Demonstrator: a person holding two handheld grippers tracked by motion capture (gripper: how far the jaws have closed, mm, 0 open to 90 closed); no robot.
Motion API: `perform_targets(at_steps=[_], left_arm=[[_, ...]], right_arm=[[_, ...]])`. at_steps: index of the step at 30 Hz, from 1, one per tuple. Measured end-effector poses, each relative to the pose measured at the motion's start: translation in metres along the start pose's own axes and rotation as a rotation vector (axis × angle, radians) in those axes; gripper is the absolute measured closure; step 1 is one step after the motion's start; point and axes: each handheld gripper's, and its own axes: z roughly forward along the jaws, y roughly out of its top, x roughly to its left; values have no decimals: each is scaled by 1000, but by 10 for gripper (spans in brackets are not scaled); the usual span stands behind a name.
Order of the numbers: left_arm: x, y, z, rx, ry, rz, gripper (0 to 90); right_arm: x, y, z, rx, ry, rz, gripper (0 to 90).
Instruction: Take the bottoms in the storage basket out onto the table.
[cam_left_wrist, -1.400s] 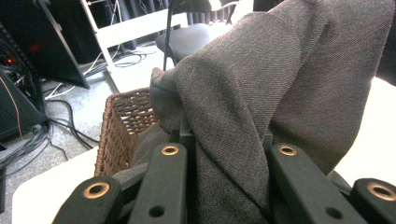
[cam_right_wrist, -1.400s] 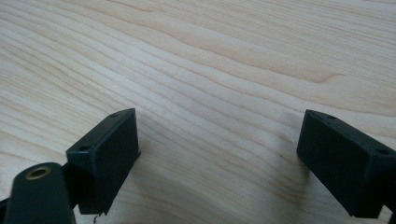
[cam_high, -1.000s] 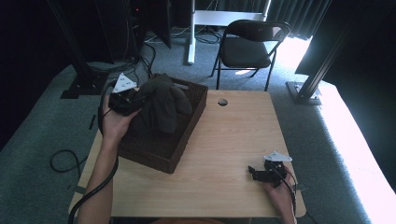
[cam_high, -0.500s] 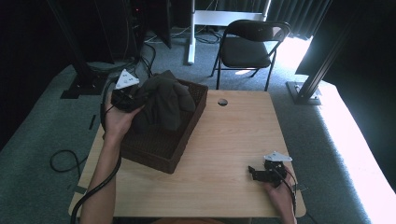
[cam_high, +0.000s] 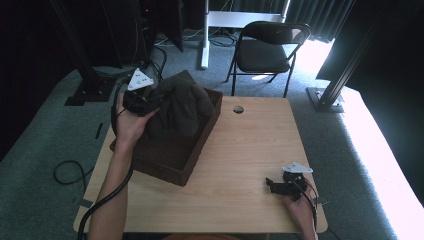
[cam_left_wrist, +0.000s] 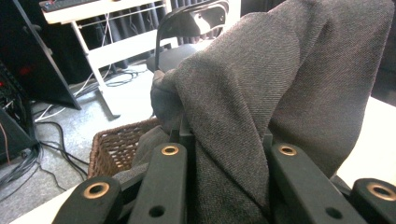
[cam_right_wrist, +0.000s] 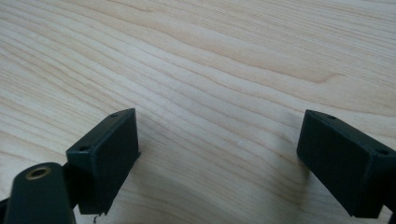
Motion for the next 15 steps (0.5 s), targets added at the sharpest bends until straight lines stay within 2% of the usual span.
perform_targets(at_steps=[15], left_arm=[[-9,9,12,-15,-23,-1,764]], right_arm=[[0,0,0,0,0,-1,124]])
